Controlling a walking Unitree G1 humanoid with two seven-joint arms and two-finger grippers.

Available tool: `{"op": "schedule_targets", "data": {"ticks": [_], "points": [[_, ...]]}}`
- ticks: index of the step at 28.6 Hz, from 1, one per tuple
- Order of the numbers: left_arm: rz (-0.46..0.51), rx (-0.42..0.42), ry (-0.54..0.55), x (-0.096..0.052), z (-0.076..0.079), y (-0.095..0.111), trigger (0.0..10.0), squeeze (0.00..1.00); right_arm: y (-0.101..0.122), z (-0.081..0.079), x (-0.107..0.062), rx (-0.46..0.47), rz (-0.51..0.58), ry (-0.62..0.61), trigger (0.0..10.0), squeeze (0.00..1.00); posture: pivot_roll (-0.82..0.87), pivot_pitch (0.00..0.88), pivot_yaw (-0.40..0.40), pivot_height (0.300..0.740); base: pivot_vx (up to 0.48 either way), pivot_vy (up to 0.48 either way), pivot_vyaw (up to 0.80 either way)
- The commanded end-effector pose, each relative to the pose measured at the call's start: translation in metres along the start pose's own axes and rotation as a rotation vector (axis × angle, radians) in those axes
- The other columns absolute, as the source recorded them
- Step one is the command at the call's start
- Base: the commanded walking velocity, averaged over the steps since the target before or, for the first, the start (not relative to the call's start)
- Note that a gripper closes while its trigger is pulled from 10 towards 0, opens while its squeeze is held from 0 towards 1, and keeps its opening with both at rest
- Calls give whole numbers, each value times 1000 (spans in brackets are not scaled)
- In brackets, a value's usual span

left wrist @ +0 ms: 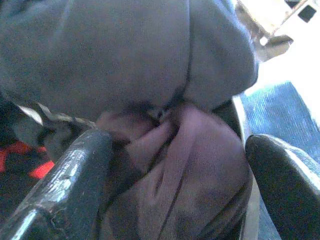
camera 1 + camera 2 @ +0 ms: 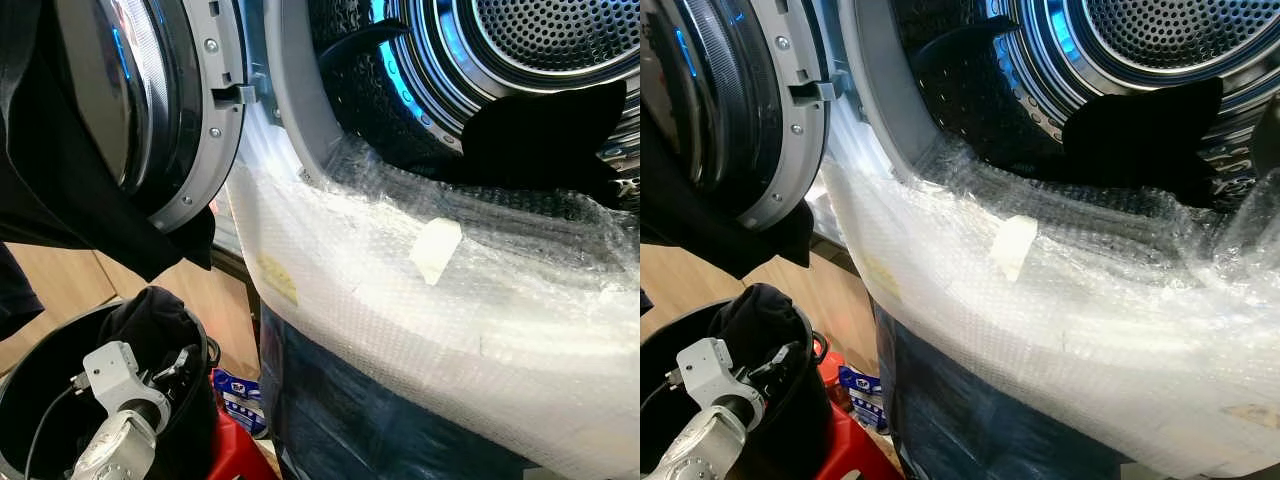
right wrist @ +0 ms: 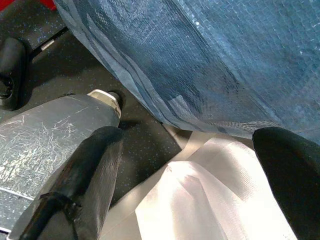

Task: Clothes washing

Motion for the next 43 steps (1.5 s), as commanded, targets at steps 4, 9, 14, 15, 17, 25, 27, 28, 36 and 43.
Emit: {"op": "schedule_targets", "data": {"ticks": [4,9,14,15,17,25,27,28,36,43], "points": [[-6,3,16,2,-3,1,10000,0,-5,-3,0,-12,-11,9,10000,0,34,10,16,740,0,0,0],[-17,-39,45,3,-8,-2,10000,0,-5,-1,0,-12,-14,7,10000,0,42,15,5,740,0,0,0],[-31,-26,59,4,-9,-7,3294,0,-2,0,0,7,1,10,10000,0,45,21,-1,740,0,0,0],[-31,-26,59,4,-9,-7,3294,0,-2,0,0,7,1,10,10000,0,45,21,-1,740,0,0,0],[-32,-39,67,4,-10,-8,706,0,-2,-1,0,24,4,11,10000,0,40,20,2,740,0,0,0],[-52,-18,62,8,-7,-11,10000,0,-3,-2,0,17,1,15,10000,0,36,24,-1,740,0,0,0],[-60,-20,61,9,-6,-13,10000,0,-4,-2,0,18,-3,13,10000,0,31,28,2,740,0,0,0],[-64,-32,63,9,-6,-14,10000,0,-5,-2,-1,19,-4,13,10000,0,30,26,2,740,0,0,0],[-62,-136,57,12,-2,-17,10000,0,-7,-3,-1,29,-5,15,10000,0,25,25,-5,740,0,0,0],[-68,-142,61,13,-2,-19,0,0,-6,1,-1,14,-2,9,10000,0,25,23,-15,740,0,0,0]]}}
Point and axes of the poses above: a point about 5 cm out from each wrist's last joint towards the gripper, its own x axis pointing out of the wrist towards the gripper, its own y axis along the axis of the wrist's last joint, z = x × y, the point moved 6 cm from there along x, pointing out of the wrist towards the gripper, and after that the axes turned 8 degrees about -x, right-handed, at the moved point
